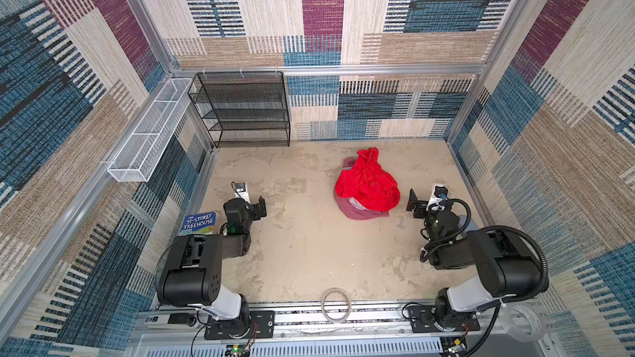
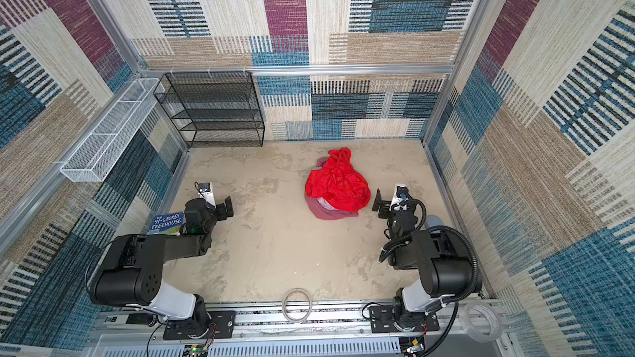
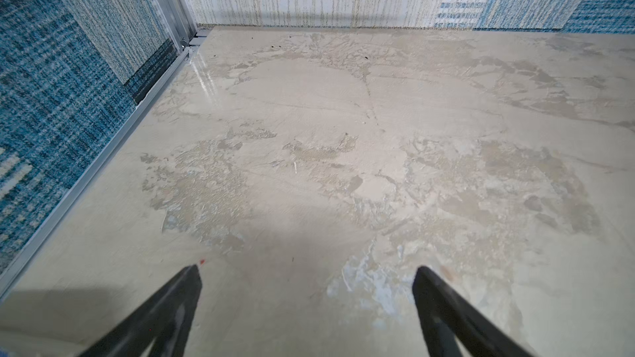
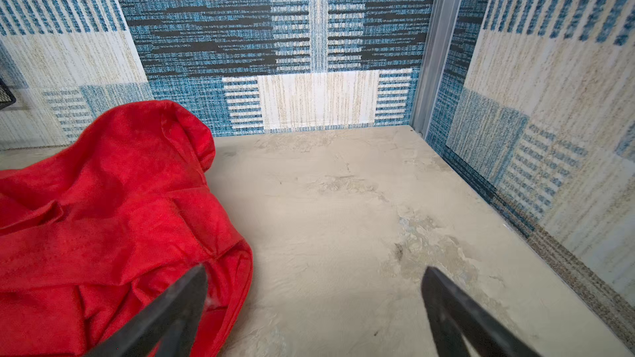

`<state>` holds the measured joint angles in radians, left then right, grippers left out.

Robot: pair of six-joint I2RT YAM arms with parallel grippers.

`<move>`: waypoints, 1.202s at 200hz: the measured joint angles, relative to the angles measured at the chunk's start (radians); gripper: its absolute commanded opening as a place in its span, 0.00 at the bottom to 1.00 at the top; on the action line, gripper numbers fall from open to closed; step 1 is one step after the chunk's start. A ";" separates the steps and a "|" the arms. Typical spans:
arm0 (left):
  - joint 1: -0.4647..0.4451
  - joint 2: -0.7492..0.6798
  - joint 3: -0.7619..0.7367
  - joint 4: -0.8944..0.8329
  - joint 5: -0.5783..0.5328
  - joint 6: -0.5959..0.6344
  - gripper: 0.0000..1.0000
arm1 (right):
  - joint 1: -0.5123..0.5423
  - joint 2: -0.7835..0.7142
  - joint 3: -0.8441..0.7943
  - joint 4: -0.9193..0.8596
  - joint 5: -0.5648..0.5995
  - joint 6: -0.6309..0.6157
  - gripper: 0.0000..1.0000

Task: Pick out a specific cloth from the pile

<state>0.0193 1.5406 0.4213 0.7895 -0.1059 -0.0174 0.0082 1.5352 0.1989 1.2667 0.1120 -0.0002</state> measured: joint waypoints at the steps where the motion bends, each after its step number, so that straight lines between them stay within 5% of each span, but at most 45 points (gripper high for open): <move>1: 0.000 0.000 0.000 0.000 0.000 0.000 0.99 | 0.000 0.000 0.000 0.000 0.000 0.000 1.00; 208: 0.000 0.000 0.000 0.000 0.000 -0.002 1.00 | 0.000 0.000 0.000 0.000 0.000 0.000 1.00; 240: -0.001 -0.038 0.020 -0.057 0.006 -0.002 0.80 | 0.000 -0.055 0.035 -0.067 -0.026 -0.005 0.93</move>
<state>0.0185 1.5028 0.4412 0.7326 -0.0998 -0.0189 0.0082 1.4799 0.2337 1.1999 0.0860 -0.0055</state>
